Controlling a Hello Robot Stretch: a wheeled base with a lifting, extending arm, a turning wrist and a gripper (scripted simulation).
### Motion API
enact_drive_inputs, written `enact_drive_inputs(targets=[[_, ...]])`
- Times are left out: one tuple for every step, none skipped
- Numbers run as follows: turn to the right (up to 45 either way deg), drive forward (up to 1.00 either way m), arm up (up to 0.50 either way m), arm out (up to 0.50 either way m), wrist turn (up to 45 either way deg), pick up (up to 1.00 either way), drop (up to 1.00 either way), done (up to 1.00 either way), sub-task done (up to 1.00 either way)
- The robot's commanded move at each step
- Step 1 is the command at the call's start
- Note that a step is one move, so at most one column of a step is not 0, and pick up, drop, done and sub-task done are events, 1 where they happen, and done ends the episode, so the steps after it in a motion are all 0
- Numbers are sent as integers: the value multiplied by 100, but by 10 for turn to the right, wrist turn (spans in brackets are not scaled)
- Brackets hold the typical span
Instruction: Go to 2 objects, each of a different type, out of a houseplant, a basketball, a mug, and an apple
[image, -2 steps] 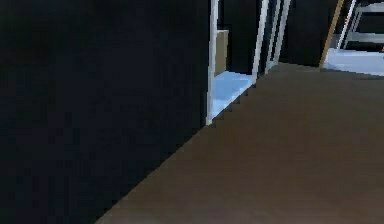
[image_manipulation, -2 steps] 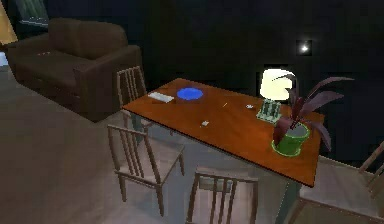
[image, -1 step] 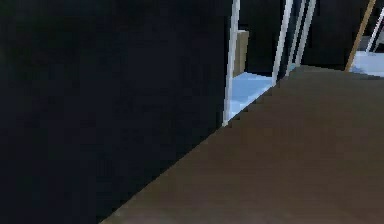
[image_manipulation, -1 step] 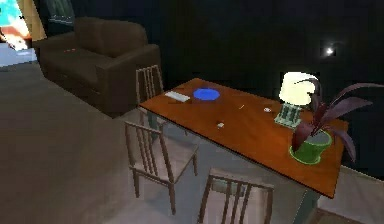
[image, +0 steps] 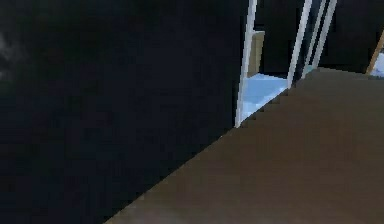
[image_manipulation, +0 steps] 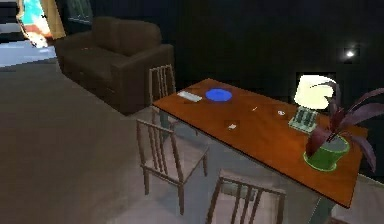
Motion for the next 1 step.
enact_drive_inputs(targets=[[0,25,0,0,0,0,0,0,0]])
